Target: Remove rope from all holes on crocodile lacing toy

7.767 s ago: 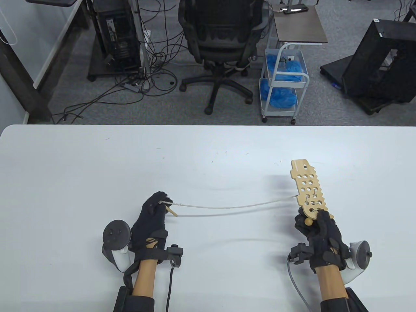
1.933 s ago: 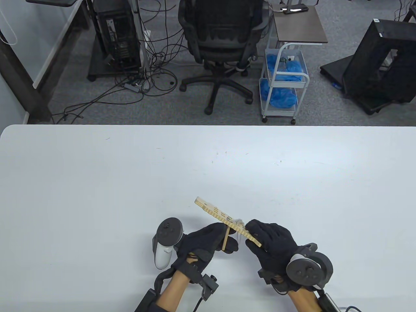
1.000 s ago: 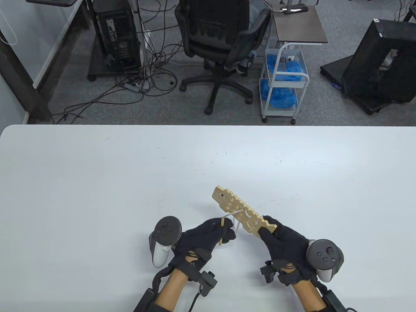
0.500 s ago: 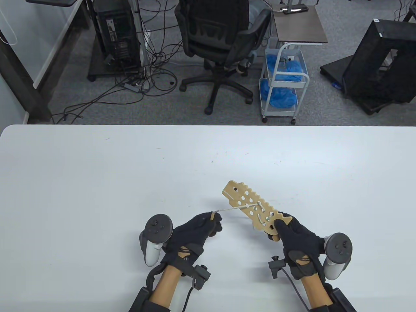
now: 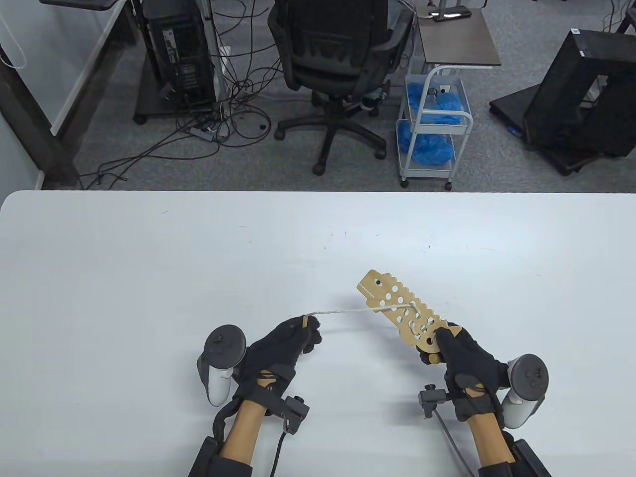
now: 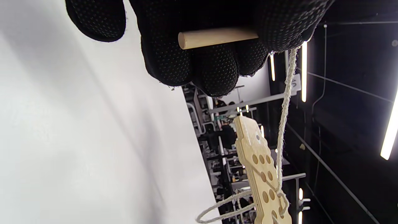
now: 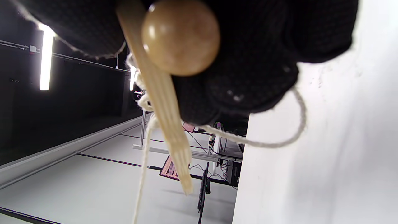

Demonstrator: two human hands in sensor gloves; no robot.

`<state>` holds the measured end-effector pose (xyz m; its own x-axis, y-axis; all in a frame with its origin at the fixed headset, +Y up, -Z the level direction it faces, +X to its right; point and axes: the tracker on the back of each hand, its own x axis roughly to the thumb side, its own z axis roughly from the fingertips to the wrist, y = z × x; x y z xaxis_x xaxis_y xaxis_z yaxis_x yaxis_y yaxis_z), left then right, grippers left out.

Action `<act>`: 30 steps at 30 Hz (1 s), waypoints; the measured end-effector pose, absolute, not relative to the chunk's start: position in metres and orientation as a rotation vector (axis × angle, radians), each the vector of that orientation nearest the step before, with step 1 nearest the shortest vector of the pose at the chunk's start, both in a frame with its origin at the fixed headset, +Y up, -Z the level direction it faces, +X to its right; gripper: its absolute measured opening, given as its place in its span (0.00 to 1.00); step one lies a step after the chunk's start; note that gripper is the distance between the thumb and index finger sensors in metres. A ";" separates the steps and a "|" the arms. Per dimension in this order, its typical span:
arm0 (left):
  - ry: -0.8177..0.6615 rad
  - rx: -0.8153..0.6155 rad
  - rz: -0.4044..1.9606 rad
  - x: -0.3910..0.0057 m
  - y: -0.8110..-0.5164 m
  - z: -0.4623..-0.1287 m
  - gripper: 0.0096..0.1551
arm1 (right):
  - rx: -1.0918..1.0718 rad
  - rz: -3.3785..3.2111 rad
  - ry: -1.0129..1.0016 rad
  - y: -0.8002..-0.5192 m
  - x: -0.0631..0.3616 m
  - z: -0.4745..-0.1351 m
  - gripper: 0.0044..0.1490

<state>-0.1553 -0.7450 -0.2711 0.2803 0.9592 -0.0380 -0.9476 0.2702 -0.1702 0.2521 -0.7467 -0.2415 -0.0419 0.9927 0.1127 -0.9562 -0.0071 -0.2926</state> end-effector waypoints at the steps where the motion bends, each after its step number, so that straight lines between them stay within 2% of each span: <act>1: -0.071 -0.170 1.290 -0.157 -0.745 -0.271 0.26 | -0.141 1.579 -0.325 -0.747 0.253 -0.242 0.31; 19: 0.034 -0.094 1.369 -0.190 -0.751 -0.276 0.30 | -0.178 1.473 -0.320 -0.753 0.267 -0.244 0.31; 30: 0.072 -0.095 1.376 -0.199 -0.752 -0.276 0.26 | -0.260 1.364 -0.336 -0.761 0.283 -0.244 0.31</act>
<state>-0.1988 -0.7517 -0.2759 0.1925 0.9754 -0.1073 -0.9813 0.1909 -0.0254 0.2825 -0.7606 -0.2442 0.1700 0.9819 0.0836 -0.9084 0.1890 -0.3730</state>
